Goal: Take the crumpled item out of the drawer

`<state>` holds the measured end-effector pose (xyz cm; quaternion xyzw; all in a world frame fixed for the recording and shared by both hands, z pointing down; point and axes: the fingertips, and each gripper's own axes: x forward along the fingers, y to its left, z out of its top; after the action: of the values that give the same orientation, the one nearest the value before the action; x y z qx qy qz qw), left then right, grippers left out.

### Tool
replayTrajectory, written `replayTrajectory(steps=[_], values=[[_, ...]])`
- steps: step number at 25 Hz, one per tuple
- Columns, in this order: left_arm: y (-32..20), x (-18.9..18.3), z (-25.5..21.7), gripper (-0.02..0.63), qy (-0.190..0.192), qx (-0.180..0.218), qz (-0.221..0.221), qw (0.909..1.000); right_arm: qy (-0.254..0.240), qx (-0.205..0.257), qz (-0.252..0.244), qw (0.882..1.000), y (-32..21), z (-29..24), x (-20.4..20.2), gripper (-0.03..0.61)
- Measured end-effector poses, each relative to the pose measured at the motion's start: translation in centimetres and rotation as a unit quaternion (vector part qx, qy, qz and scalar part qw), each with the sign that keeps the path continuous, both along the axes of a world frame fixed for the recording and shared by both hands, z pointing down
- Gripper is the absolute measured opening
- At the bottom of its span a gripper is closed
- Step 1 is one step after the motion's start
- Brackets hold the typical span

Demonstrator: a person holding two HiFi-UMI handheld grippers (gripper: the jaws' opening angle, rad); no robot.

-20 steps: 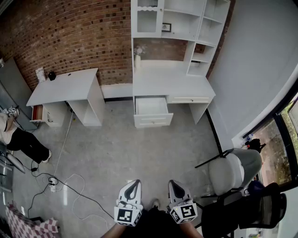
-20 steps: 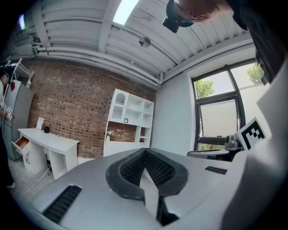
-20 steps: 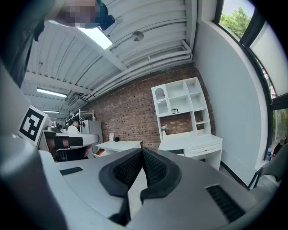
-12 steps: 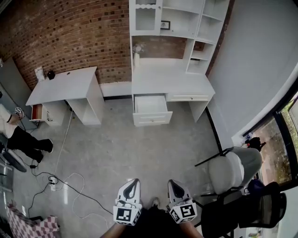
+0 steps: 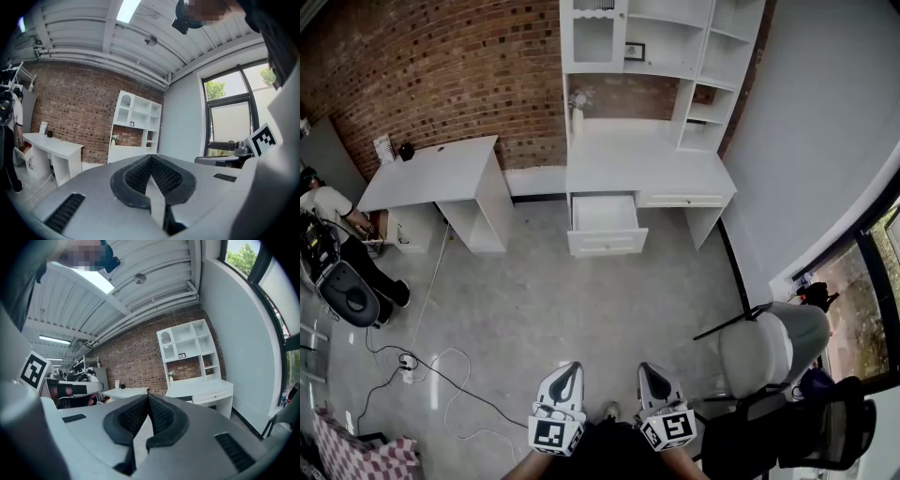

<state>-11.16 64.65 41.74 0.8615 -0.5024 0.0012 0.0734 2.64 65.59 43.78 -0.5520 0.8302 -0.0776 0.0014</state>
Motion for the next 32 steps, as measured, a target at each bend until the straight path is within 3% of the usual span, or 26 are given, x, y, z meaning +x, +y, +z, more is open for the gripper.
replayTrajectory(steps=[9,16,22,27,32], values=[[-3.3,3.1,0.8,0.025,-0.006,-0.013,-0.03,0.9995,-0.009,-0.004,-0.037,0.999,-4.4,1.2,3.1,0.012],[-8.5,2.7,2.5,0.025,0.001,-0.04,-0.053,0.9978,0.002,-0.014,-0.05,0.999,-10.0,2.4,3.3,0.014],[-18.3,2.3,4.3,0.025,0.02,-0.044,-0.039,0.9981,0.012,-0.033,-0.036,0.999,-18.8,4.4,2.8,0.012],[-27.9,0.5,3.5,0.025,0.031,-0.032,-0.024,0.9987,0.024,-0.032,-0.024,0.999,-28.3,3.1,0.8,0.014],[-35.7,-1.3,3.7,0.025,0.006,-0.034,-0.015,0.9993,0.018,-0.02,-0.01,1.0,-36.1,1.6,-0.1,0.012]])
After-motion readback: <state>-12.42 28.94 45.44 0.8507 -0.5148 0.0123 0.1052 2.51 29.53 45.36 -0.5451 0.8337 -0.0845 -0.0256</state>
